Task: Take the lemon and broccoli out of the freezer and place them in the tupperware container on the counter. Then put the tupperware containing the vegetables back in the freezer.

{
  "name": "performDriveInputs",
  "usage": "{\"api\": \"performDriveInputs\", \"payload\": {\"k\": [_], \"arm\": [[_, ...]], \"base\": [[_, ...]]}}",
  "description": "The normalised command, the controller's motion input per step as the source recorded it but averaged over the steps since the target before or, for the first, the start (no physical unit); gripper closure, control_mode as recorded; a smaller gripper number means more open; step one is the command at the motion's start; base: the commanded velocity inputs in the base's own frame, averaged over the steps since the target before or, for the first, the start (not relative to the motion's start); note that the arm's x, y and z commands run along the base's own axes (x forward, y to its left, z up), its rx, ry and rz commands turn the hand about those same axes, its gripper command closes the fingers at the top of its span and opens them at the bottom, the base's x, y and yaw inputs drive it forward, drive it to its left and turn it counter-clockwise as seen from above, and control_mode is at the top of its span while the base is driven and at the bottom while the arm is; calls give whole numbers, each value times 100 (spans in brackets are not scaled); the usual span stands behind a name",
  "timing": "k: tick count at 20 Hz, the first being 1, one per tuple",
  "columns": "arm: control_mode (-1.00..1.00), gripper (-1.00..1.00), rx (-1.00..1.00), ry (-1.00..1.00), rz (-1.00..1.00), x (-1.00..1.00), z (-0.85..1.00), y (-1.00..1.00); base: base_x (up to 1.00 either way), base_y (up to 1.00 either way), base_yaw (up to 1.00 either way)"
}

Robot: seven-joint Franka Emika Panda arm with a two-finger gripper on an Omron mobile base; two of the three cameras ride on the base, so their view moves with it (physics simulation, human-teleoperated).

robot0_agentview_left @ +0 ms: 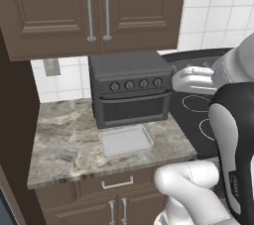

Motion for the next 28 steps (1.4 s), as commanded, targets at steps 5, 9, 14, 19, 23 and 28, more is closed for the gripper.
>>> {"api": "performDriveInputs", "payload": {"k": [5, 9, 14, 19, 23, 28], "arm": [[-100, 100, 0, 11, 9, 55, -62, 0], [-100, 100, 0, 8, 15, 57, -79, 6], [-100, 100, 0, 0, 18, 47, -79, 25], [-100, 100, -1, 0, 19, 37, -73, 30], [-100, 100, 0, 0, 16, 47, -64, 26], [-100, 100, -2, 1, 12, 56, -59, 30]], "base": [[0, 0, 0], [0, 0, 0], [0, 0, 0], [0, 0, 0], [0, 0, 0], [0, 0, 0]]}}
